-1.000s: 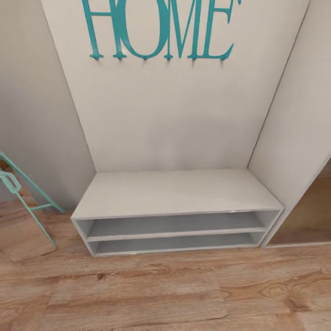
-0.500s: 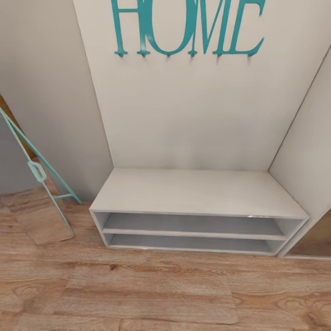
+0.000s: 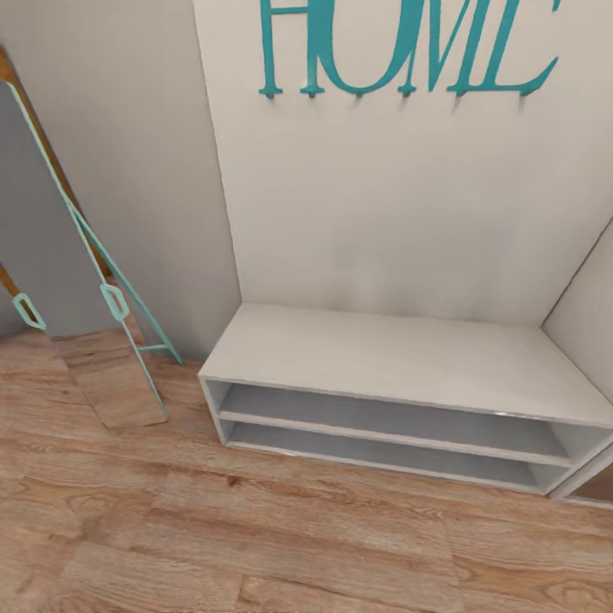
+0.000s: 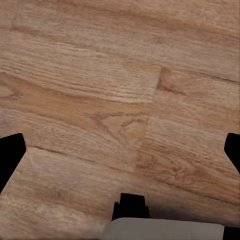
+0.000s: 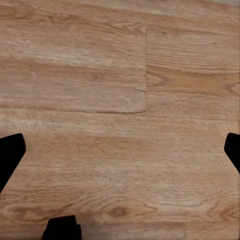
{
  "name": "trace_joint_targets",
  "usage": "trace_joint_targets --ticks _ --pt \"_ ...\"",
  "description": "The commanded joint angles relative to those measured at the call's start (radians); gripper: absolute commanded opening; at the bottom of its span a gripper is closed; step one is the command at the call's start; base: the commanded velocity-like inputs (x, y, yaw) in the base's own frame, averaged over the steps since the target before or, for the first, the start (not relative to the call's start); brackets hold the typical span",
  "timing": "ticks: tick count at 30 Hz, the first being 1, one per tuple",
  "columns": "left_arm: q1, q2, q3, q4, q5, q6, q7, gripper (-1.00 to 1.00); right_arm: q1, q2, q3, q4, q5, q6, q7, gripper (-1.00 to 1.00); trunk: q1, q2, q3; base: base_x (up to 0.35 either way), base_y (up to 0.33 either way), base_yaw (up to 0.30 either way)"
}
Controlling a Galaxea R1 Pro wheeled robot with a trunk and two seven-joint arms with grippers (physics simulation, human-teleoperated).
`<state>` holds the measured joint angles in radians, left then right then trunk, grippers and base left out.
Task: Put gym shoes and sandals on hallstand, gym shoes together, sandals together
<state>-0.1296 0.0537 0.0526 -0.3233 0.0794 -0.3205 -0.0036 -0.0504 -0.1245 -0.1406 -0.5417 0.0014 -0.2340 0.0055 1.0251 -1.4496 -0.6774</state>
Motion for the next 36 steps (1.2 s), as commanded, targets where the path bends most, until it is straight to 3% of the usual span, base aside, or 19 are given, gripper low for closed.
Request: trace_joint_targets --ticks 1,36 --pt "-0.001 0.0 -0.002 0.001 0.009 -0.003 -0.001 1.0 0.0 0.0 -0.002 0.0 0.0 -0.003 0.001 1.0 0.0 0.0 -0.002 0.0 0.151 0.232" --pt "-0.001 0.002 0.0 0.001 0.014 -0.003 0.001 1.0 0.0 0.0 -0.001 0.0 0.0 -0.004 -0.001 1.0 0.0 0.0 -0.034 0.0 0.297 0.231"
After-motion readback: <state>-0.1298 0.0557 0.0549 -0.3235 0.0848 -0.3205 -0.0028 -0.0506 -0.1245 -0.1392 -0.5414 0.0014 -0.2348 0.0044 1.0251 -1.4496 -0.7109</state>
